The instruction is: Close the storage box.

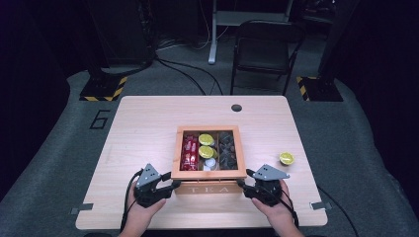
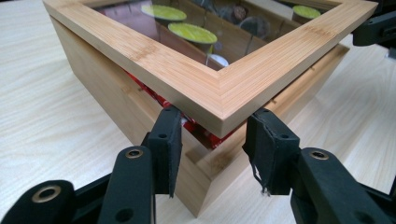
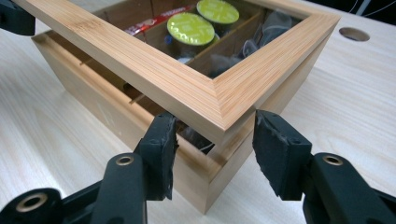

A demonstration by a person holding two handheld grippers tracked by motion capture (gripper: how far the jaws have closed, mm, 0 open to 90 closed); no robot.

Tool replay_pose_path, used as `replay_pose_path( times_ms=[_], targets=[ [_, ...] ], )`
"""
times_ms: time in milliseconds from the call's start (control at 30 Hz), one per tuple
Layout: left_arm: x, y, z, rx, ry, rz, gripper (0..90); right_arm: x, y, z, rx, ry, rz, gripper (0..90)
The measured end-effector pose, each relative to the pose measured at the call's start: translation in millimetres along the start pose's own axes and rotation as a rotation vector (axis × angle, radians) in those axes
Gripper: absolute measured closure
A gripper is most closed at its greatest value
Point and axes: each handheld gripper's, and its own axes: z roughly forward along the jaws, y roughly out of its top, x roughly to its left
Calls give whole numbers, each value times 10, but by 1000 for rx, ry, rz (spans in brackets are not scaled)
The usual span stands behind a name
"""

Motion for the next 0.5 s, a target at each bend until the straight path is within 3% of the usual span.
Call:
replay_pose_path(
  times_ms=[167,500],
  targets=[
    [6,-8,0,25,-1,19,536,8,-30,17,15,-1,-1,496],
    [-9,-32,26,40,10,10,498,27,-65,44,33,3,30,495]
  ],
)
